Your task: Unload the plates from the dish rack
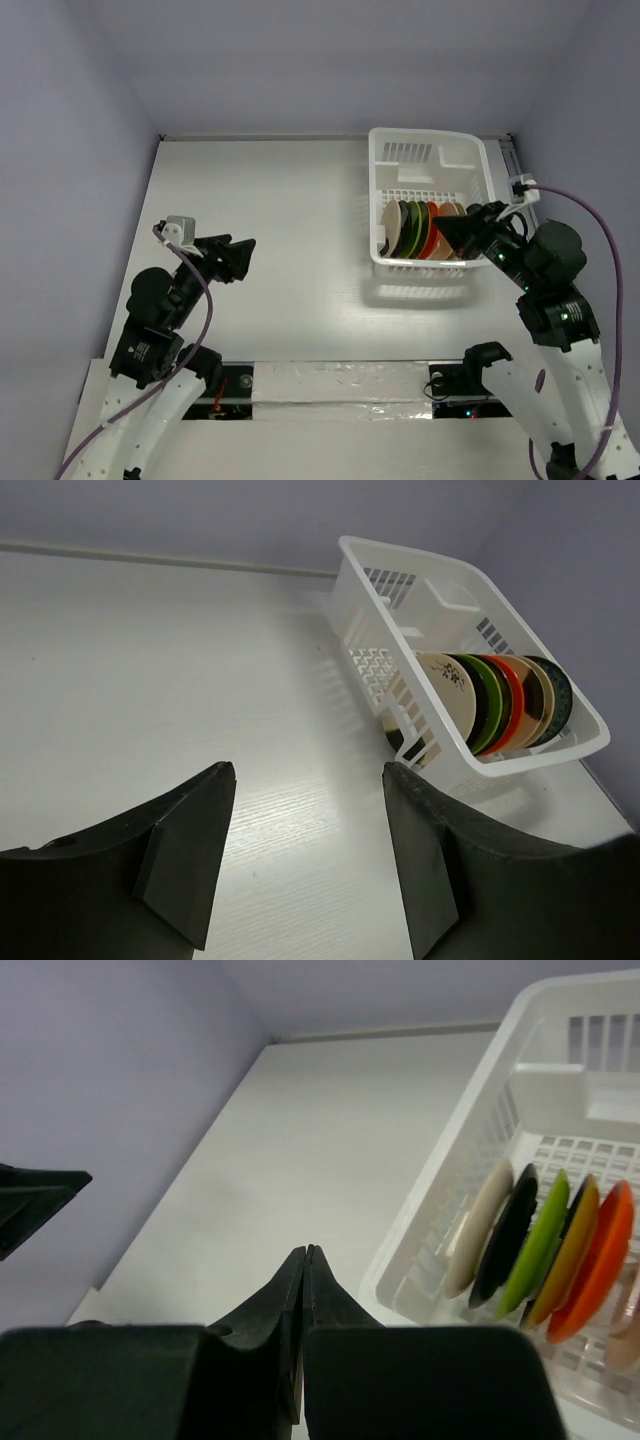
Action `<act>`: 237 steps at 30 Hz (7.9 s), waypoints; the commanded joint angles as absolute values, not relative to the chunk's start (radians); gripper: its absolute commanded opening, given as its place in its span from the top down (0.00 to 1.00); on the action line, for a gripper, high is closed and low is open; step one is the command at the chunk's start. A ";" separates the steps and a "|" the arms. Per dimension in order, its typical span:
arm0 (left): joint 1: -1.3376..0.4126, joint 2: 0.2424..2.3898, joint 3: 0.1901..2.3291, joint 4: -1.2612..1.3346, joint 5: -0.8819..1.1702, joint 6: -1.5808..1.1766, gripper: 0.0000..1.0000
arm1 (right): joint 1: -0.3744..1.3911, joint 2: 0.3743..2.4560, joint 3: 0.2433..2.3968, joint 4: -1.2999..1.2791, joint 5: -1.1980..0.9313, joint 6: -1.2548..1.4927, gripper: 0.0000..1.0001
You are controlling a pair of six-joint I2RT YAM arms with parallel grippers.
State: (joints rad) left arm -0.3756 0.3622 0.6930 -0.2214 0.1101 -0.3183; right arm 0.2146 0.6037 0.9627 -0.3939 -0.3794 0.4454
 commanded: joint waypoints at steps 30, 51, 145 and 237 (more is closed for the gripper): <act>-0.334 0.374 0.715 -0.216 0.029 -0.351 0.66 | 0.646 1.403 1.298 -0.612 0.526 0.388 0.69; -0.325 0.371 0.712 -0.212 0.038 -0.350 0.61 | 0.646 1.379 1.276 -0.598 0.618 0.408 0.74; -0.261 0.376 0.707 -0.201 0.071 -0.342 0.61 | 0.861 1.658 1.404 -0.256 0.415 0.454 0.45; -0.242 0.405 0.706 -0.198 0.095 -0.341 0.61 | 0.830 1.881 1.344 0.118 0.114 0.768 0.98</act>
State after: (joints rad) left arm -0.2466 0.4156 0.6930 -0.2508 0.0986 -0.3481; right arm 0.8200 1.8858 1.3434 -0.0189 0.1486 0.7044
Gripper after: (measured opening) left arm 0.393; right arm 0.130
